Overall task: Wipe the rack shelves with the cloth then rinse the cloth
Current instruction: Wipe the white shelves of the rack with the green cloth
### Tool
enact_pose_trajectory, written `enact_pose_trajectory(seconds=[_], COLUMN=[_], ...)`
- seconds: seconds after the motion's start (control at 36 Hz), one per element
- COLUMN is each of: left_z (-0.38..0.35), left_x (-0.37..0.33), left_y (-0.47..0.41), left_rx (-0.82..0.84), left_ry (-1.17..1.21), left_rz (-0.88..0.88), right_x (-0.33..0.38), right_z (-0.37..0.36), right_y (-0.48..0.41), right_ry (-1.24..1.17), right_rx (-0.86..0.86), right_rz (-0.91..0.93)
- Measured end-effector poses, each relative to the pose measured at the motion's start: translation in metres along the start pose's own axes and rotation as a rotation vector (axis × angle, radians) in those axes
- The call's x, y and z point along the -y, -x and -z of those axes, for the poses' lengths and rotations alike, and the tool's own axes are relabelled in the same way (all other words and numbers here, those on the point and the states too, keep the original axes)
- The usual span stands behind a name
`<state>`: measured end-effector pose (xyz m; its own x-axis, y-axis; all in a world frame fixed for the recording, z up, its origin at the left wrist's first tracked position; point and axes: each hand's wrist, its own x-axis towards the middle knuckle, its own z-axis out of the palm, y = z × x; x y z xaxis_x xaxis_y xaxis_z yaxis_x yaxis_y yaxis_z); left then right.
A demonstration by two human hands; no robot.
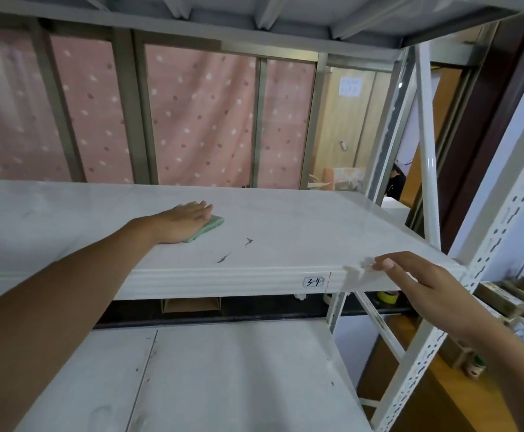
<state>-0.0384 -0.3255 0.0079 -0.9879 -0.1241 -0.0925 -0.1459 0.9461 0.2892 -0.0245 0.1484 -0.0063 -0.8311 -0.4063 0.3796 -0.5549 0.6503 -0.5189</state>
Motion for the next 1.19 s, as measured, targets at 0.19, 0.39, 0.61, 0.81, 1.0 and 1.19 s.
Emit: enact_pose_trajectory(seconds=[0.19, 0.39, 0.61, 0.81, 1.0, 1.19], left_z=[-0.006, -0.010, -0.020, -0.026, -0.033, -0.062], left_x=[-0.026, -0.061, -0.079, -0.087, -0.105, -0.093], left_y=[0.007, 0.006, 0.004, 0.029, 0.071, 0.127], left_rx=[0.040, 0.067, 0.076, 0.115, 0.133, -0.228], left_ry=[0.020, 0.261, 0.135, 0.120, -0.080, -0.280], left_rz=[-0.061, -0.055, -0.170, -0.184, -0.268, -0.319], right_x=[0.007, 0.000, -0.013, -0.005, 0.037, 0.099], right_z=[-0.010, -0.004, 0.012, 0.016, -0.018, -0.070], right_y=[-0.011, -0.007, 0.016, 0.020, -0.023, -0.078], right_ry=[-0.010, -0.005, 0.027, -0.034, -0.116, -0.174], right_rx=[0.035, 0.023, -0.015, -0.087, -0.010, 0.136], right_rz=[0.047, 0.044, 0.008, 0.001, 0.099, 0.194])
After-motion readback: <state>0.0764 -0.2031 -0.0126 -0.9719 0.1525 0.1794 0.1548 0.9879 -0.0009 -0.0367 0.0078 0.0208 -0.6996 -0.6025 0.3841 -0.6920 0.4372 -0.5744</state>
